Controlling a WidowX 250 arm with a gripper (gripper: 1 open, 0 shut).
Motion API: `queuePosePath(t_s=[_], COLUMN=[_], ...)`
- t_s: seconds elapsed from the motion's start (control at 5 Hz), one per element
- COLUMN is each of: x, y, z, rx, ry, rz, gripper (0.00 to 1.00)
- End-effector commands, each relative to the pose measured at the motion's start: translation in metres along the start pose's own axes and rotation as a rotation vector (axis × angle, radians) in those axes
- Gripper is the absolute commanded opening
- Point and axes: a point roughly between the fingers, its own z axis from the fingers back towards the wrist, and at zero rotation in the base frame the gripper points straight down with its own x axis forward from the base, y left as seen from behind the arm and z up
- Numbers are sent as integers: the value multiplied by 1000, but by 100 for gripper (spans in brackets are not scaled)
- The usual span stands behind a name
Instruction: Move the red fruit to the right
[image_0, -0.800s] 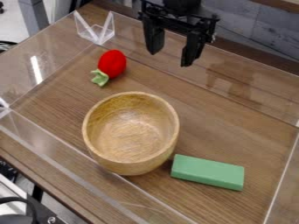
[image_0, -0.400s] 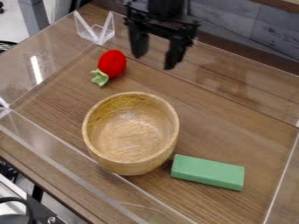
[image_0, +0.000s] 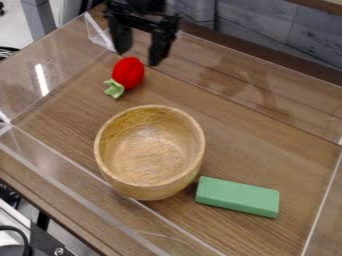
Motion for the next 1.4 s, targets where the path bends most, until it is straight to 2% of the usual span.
queuePosePath(t_s=[0.0, 0.2, 0.6, 1.2], x=[5, 10, 22, 41], y=[7, 11, 16, 26], z=[-3, -15, -31, -44], rx=[15, 13, 9, 20], ry=[-37, -44, -77, -111], rz=[-7, -5, -4, -9], gripper=[100, 100, 100, 100])
